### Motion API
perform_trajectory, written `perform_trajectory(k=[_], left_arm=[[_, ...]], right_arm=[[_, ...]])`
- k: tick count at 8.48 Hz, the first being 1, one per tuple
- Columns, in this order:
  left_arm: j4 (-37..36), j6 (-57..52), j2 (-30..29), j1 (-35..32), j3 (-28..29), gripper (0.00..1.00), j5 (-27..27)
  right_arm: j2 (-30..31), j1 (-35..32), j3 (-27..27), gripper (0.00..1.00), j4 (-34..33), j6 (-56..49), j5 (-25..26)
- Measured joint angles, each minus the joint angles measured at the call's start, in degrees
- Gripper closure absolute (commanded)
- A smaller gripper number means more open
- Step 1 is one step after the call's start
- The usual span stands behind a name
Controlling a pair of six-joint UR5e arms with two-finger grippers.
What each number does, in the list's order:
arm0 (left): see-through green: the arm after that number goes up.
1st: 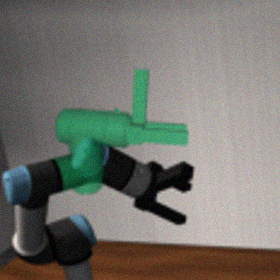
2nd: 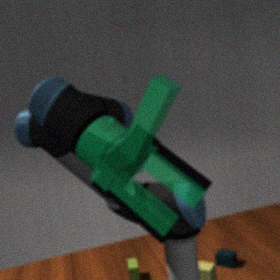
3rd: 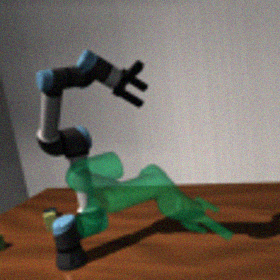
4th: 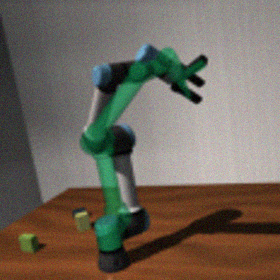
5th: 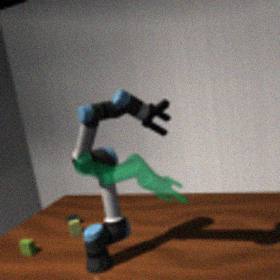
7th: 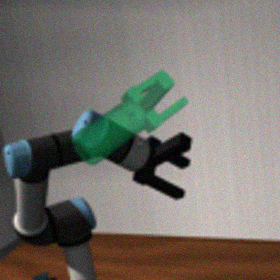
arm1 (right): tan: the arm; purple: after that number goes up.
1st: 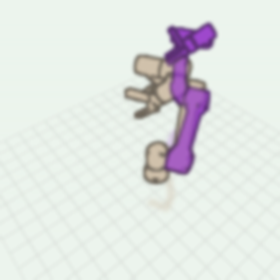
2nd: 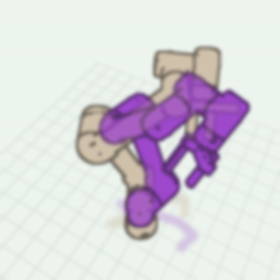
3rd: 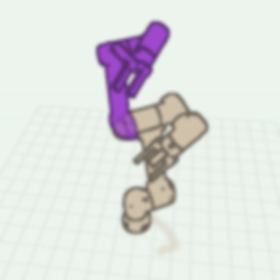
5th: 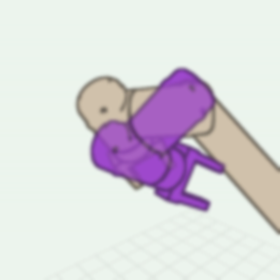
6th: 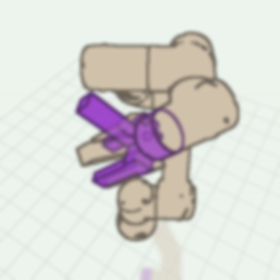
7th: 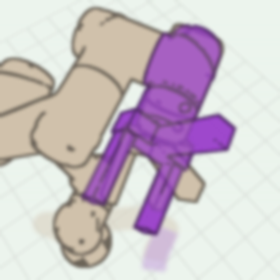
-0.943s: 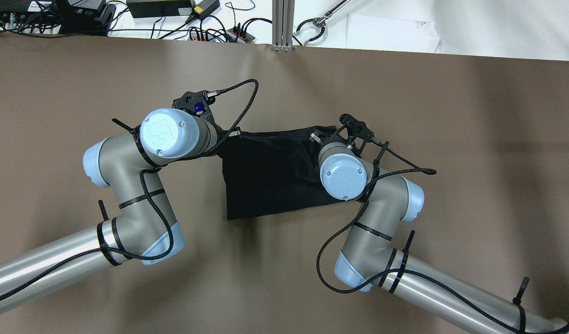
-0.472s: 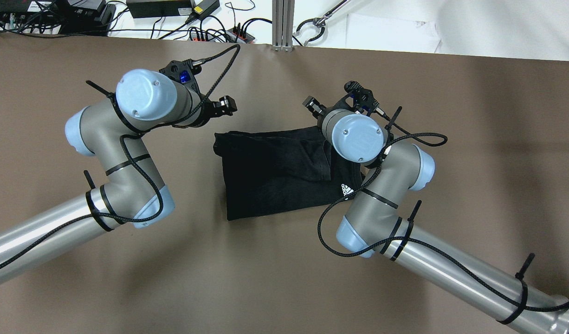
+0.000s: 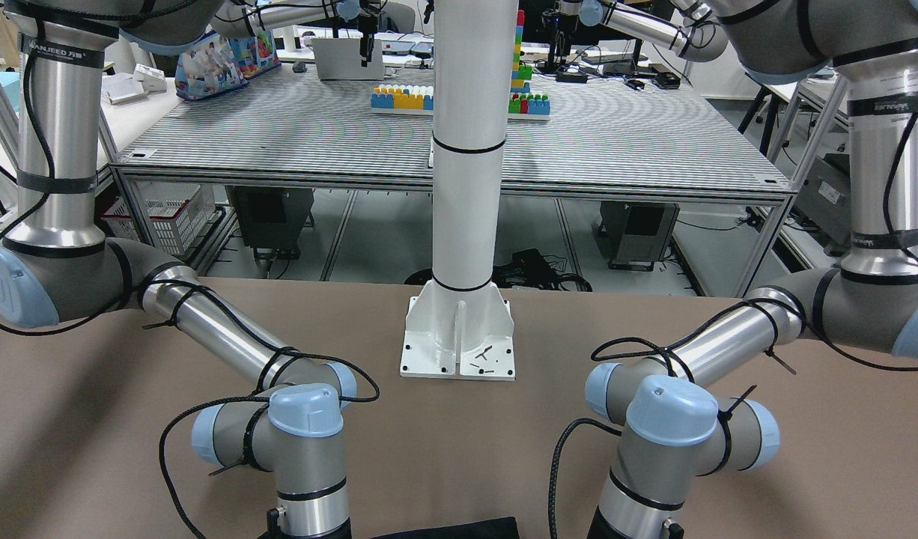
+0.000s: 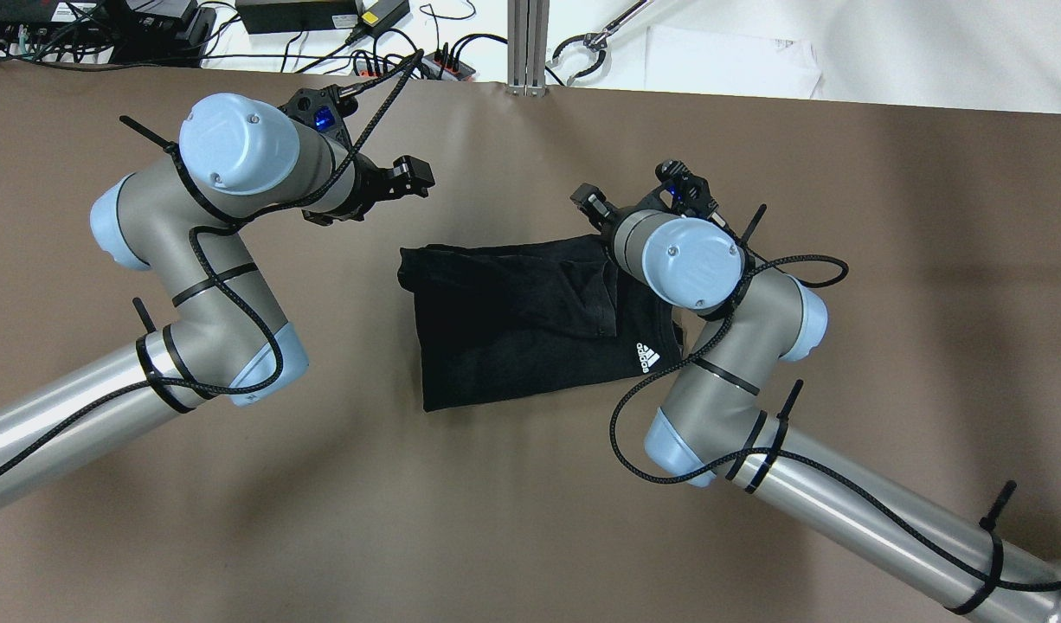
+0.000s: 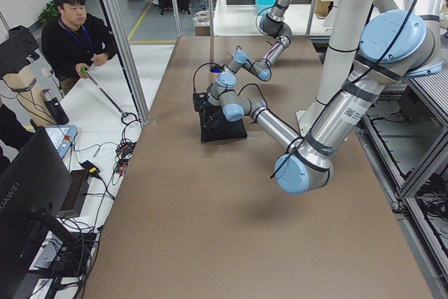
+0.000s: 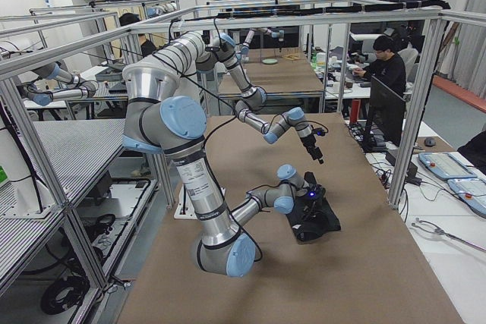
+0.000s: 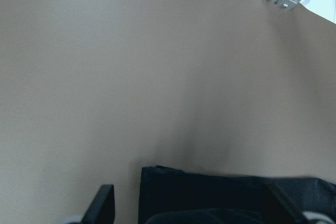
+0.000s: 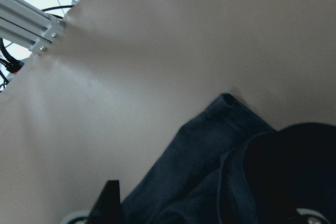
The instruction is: Fold clothes
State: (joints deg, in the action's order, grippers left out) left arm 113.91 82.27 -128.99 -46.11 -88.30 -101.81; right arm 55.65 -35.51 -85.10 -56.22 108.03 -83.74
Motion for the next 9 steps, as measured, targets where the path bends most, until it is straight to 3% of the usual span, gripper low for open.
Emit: perform_trajectory(k=[2,4,5,6,7,9], left_arm=[[0.0,0.0,0.0,0.0,0.1,0.0,0.0],[0.1,0.0,0.1,0.0,0.1,0.0,0.0],[0.1,-0.1,0.1,0.0,0.1,0.0,0.0],[0.1,-0.1,0.3,0.0,0.1,0.0,0.0],[0.1,-0.1,0.5,0.0,0.1,0.0,0.0],[0.1,-0.4,0.7,0.0,0.0,0.0,0.0]], right_arm=[[3.1,2.2,-2.4,0.16,0.1,0.0,-0.1],[3.5,3.3,-3.0,0.56,0.0,0.9,0.1],[3.2,3.6,-3.0,0.62,-0.1,2.4,0.1],[2.8,3.7,-3.0,0.85,-0.2,4.1,0.2],[2.5,3.7,-3.0,1.0,-0.2,5.2,0.3],[2.2,3.8,-3.0,1.0,-0.3,5.9,0.4]])
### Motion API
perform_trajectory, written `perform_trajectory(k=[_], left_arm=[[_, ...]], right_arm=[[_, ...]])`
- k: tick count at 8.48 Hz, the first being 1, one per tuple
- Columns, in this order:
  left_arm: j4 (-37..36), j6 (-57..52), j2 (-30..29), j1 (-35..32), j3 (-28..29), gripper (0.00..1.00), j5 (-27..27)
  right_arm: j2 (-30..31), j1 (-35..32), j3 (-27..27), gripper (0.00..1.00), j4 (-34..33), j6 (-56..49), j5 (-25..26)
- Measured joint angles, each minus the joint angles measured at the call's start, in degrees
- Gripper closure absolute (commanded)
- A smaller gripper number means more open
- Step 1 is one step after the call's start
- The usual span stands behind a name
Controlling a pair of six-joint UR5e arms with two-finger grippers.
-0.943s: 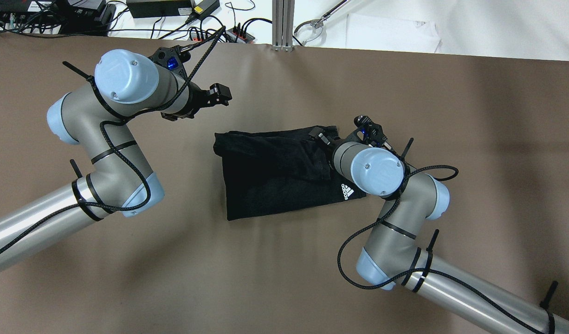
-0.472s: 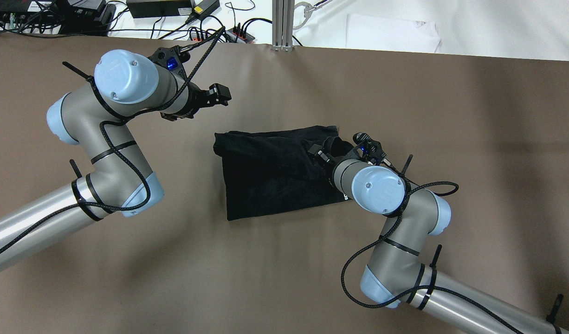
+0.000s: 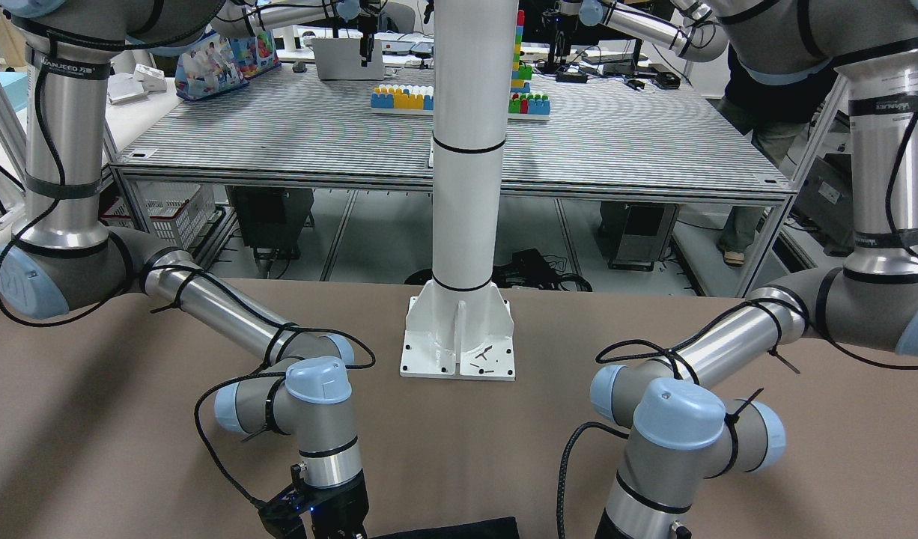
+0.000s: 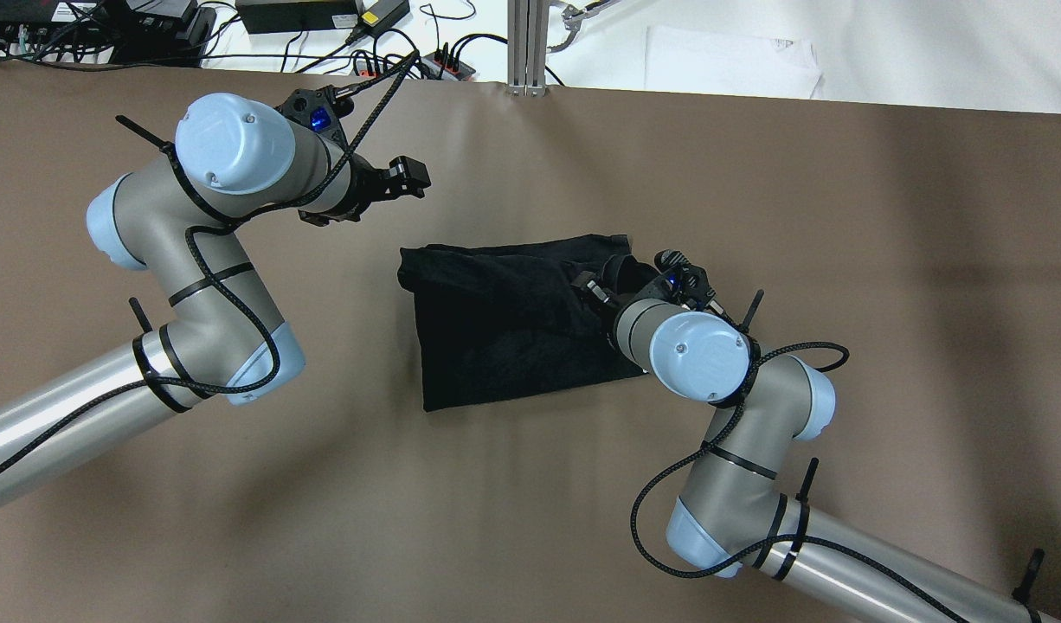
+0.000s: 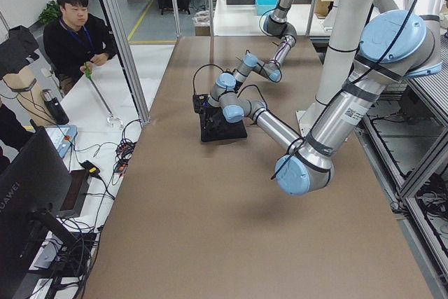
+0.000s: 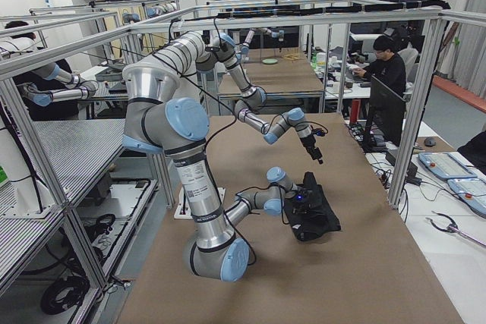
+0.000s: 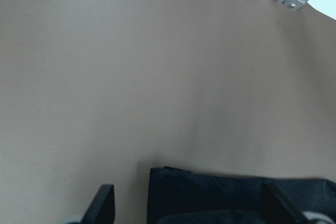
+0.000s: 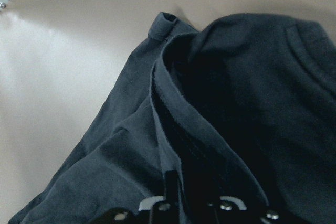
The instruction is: Fold clothes
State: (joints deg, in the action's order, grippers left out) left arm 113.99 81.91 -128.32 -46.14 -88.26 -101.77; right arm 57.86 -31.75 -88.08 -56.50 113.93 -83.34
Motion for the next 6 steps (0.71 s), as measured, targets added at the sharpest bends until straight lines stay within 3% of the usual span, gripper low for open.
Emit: perform_trajectory(k=[3,5,6], left_arm=[[0.0,0.0,0.2,0.0,-0.1,0.0,0.1],[0.0,0.1,0.2,0.0,-0.1,0.0,0.3],[0.0,0.1,0.2,0.0,-0.1,0.0,0.3]], right_arm=[[-0.7,-2.9,0.7,1.0,-0.1,-0.6,0.6],[-3.3,-6.8,5.9,1.0,-0.1,-1.5,1.1],[-5.3,-8.6,9.8,0.88,-0.1,-2.2,1.2]])
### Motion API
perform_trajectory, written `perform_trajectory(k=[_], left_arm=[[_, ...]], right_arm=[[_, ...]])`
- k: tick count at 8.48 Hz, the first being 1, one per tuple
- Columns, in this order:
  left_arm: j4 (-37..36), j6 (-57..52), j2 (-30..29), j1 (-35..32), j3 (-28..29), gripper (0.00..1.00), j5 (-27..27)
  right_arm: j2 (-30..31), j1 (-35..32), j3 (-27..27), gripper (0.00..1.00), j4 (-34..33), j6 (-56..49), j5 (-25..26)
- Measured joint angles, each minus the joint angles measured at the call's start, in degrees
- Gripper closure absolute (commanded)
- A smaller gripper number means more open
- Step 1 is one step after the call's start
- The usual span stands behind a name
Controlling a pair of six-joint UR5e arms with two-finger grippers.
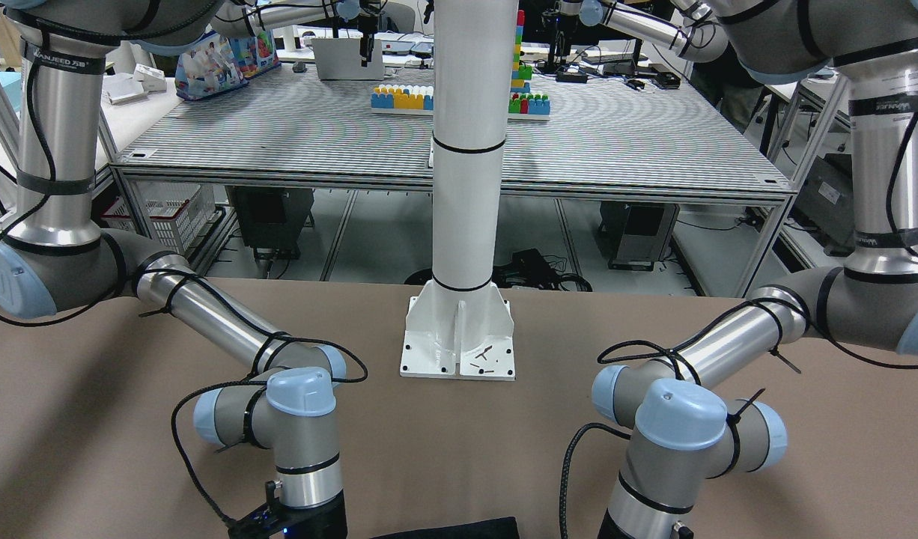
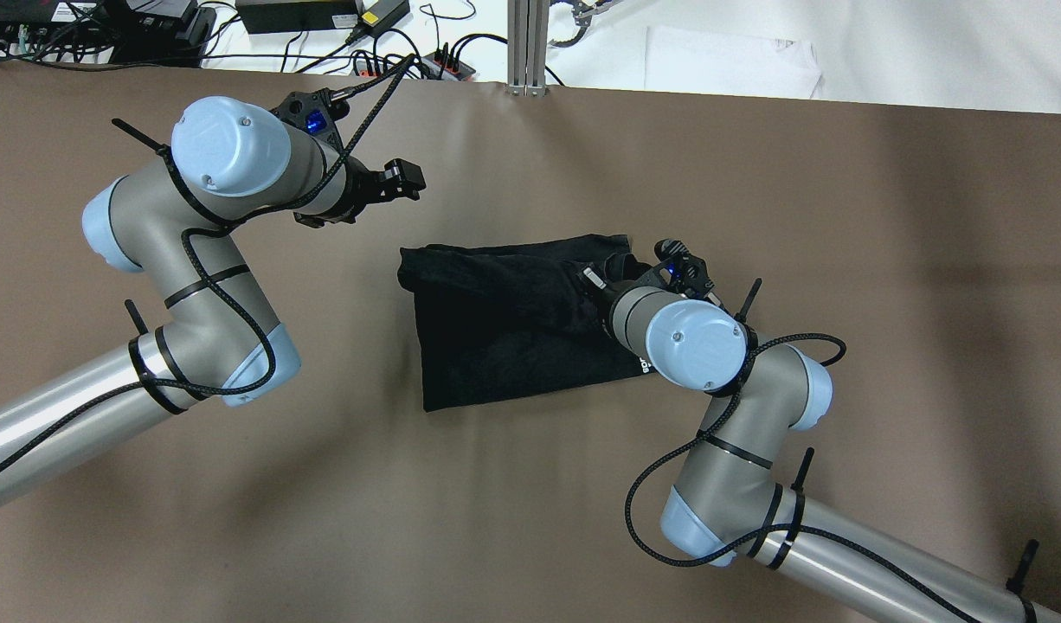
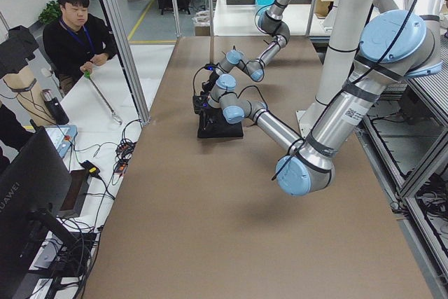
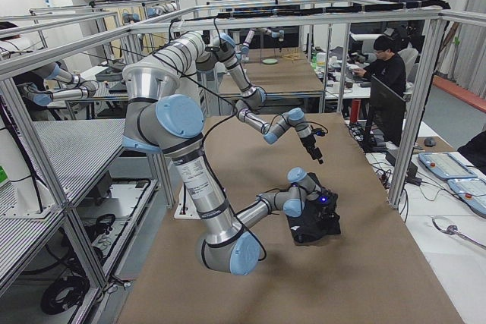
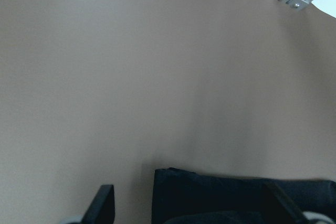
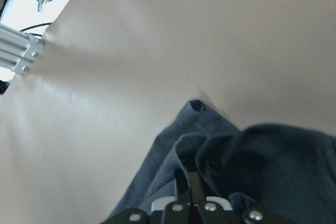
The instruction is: Fold clothes
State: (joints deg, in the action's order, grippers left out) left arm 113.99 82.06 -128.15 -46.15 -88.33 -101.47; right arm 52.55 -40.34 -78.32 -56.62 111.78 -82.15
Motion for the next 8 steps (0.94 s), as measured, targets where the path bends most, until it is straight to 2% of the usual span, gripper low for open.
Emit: perform_trajectory(k=[1,2,4,8], left_arm=[[0.0,0.0,0.0,0.0,0.0,0.0,0.0],[0.0,0.1,0.0,0.0,0.0,0.0,0.0],[0.0,0.1,0.0,0.0,0.0,0.0,0.0],[0.0,0.0,0.3,0.0,0.0,0.0,-0.1]], right_arm=[[-1.6,-1.3,3.1,0.15,0.0,-1.3,0.1],[-2.5,-2.2,4.9,0.07,0.0,-2.7,0.2],[-3.3,-2.8,5.8,0.06,0.0,-6.3,0.6],[-3.8,-3.0,3.3,0.06,0.0,-15.6,-1.8]])
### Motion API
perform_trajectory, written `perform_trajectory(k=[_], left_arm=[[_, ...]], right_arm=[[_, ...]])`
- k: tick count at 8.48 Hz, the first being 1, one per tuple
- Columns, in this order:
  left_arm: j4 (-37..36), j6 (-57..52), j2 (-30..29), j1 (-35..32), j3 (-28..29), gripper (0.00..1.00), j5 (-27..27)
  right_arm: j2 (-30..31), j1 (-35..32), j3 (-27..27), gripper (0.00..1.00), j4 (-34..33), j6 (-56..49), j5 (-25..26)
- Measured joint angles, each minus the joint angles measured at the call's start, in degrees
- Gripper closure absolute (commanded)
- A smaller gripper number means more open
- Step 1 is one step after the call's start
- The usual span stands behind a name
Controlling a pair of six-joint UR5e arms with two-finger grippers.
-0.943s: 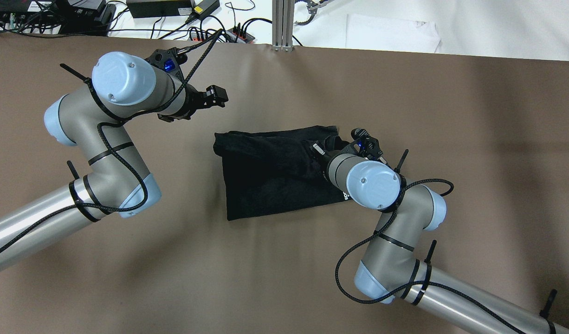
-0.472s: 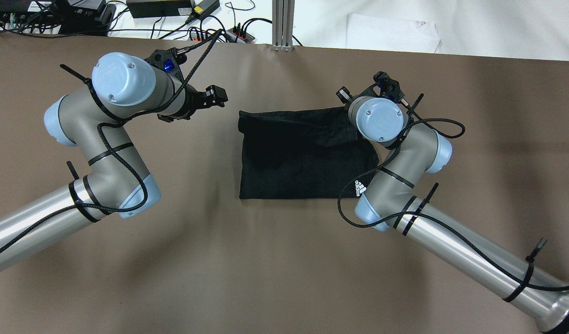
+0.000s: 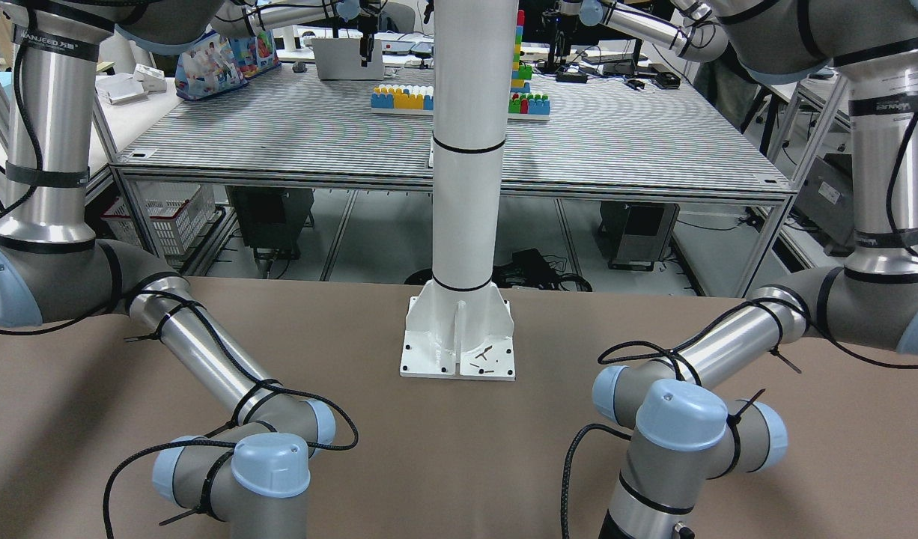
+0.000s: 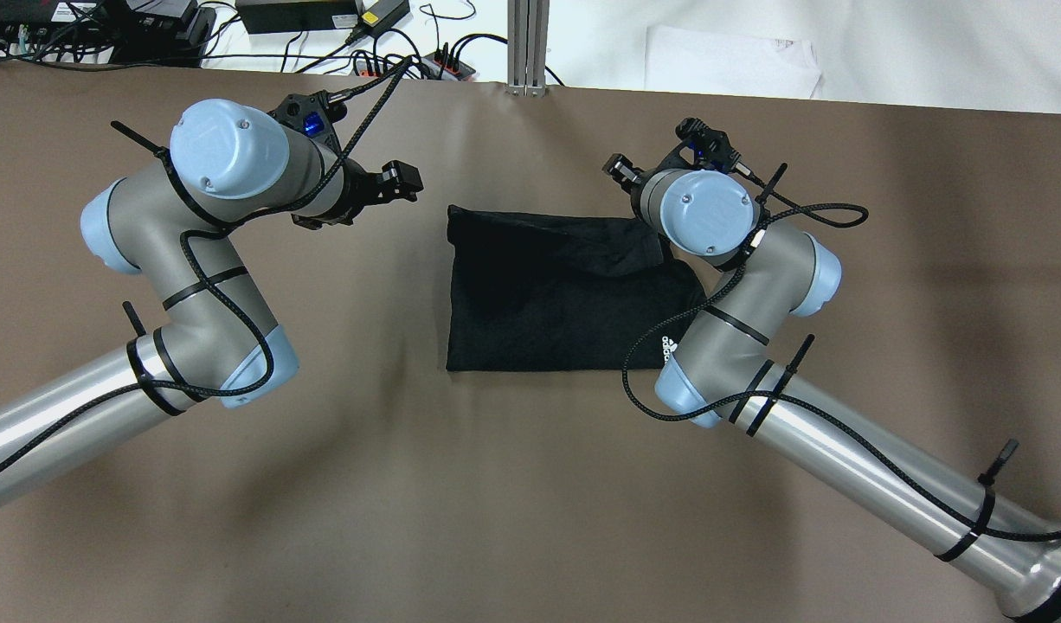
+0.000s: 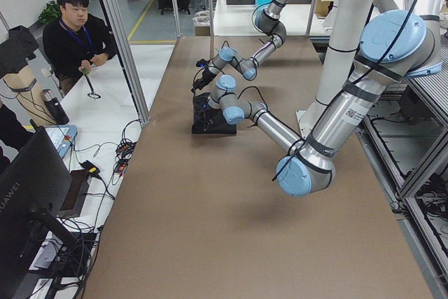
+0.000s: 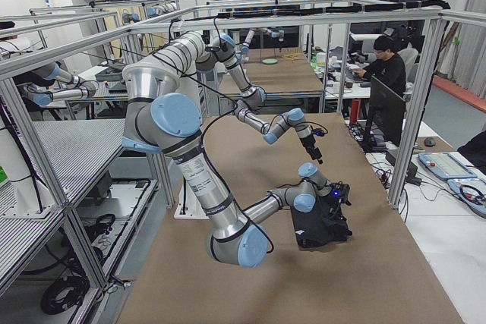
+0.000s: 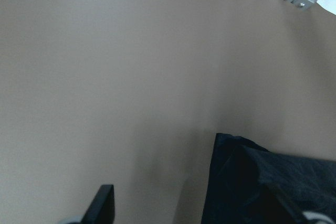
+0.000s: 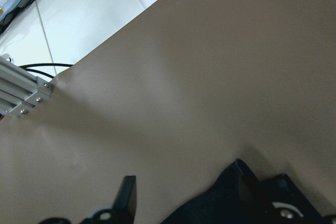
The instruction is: Fold clothes
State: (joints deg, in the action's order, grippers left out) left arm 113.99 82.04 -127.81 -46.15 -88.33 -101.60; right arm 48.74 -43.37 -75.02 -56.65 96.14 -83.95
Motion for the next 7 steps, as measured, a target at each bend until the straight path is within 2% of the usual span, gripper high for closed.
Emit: perform_trajectory(k=[3,5,7], left_arm=[[0.0,-1.5,0.8,-1.1,0.0,0.0,-0.4],[-0.2,-7.7,3.4,-4.2,0.0,0.0,-2.5],[-0.8,-15.6,6.0,-8.1,0.0,0.0,-5.3]], right_arm=[[3.0,-0.1,-5.5,0.06,-1.4,-6.0,-5.4],[5.6,-2.0,-7.1,0.06,-5.9,-18.9,-7.9],[10.8,-6.5,-10.8,0.06,-10.4,-34.8,-12.5]])
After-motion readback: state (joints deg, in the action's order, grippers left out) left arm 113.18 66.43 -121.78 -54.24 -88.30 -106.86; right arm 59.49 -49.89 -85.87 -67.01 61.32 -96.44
